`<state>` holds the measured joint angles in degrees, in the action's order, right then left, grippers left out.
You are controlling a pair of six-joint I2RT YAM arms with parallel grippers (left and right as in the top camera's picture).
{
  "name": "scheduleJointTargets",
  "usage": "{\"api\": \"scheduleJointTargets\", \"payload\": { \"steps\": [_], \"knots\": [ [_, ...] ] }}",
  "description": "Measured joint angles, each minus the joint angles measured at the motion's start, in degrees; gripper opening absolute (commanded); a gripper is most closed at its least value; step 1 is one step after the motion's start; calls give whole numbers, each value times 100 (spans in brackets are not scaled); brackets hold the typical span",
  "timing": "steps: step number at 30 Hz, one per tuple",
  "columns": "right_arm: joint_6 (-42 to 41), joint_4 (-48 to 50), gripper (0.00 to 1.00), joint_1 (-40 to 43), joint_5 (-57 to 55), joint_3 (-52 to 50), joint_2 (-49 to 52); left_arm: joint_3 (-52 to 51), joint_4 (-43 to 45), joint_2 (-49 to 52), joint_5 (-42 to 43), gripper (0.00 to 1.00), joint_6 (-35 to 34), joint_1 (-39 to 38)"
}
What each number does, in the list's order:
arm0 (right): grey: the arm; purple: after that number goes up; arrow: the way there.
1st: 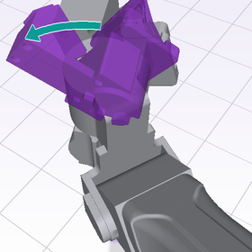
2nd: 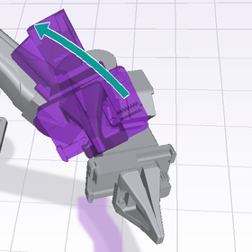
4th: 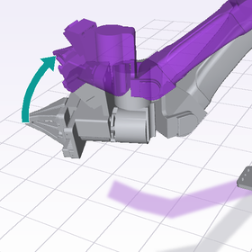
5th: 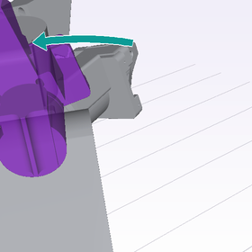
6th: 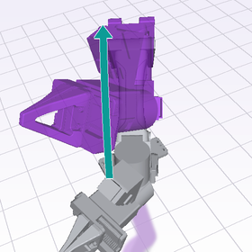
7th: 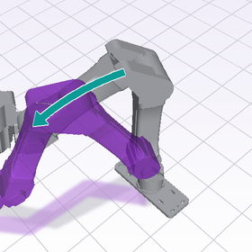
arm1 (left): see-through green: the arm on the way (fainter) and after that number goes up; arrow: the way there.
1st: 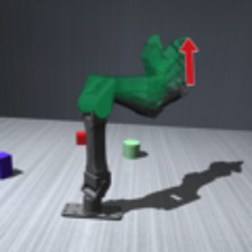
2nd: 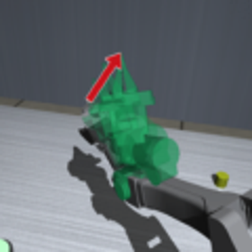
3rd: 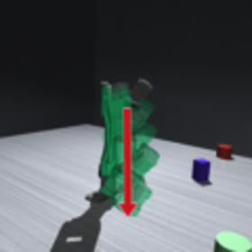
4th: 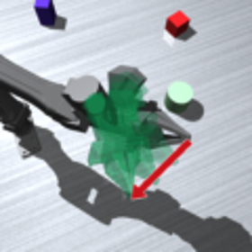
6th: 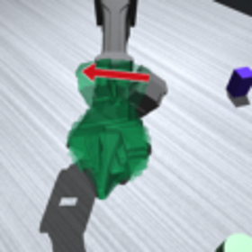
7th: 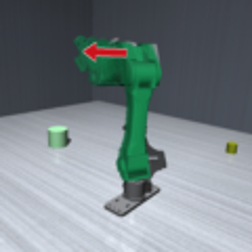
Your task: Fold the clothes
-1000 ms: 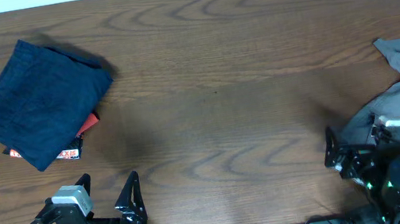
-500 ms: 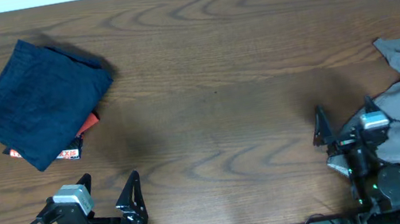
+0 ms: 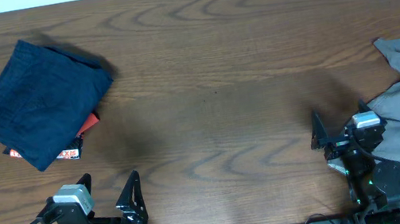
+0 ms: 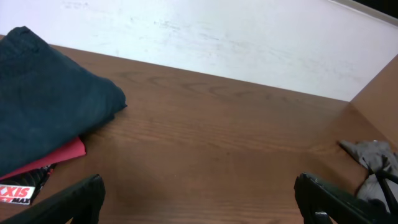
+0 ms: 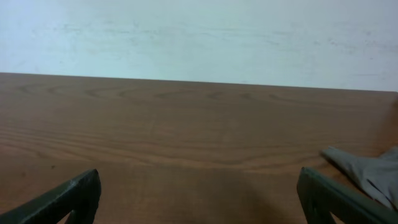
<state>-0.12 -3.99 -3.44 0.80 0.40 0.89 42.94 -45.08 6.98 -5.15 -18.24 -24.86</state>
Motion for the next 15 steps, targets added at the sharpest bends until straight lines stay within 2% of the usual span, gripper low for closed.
{"api": "scheduleJointTargets", "payload": {
  "steps": [15],
  "knots": [
    [0, 0, 99, 0, 11, 0, 0, 0, 0, 0, 0, 98, 2, 0]
  ]
}}
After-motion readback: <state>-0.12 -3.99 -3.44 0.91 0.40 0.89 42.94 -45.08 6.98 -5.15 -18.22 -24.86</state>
